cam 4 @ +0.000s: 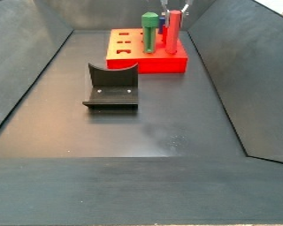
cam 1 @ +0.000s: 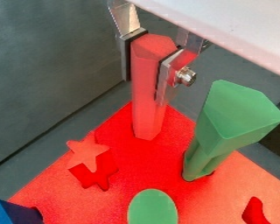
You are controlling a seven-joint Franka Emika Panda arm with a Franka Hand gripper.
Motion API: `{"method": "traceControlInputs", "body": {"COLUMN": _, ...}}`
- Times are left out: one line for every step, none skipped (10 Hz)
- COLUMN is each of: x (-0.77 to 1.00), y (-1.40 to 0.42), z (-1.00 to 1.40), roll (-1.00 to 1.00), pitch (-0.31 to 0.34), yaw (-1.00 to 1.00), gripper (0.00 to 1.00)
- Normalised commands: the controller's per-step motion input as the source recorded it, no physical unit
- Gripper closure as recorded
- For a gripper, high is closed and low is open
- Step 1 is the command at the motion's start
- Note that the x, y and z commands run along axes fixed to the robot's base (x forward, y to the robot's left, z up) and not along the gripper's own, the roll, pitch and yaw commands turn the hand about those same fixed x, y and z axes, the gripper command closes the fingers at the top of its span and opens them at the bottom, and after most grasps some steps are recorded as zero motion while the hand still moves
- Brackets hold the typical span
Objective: Pick up the hexagon object. Move up. Move to above the board. Insert the hexagon object.
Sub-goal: Insert the hexagon object.
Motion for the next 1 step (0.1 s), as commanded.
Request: {"method": "traceControlInputs", "body": {"x": 0.00, "y": 0.00, "z": 0.00, "roll": 0.00, "pitch": 0.000, "yaw": 0.00, "gripper": 1.00}}
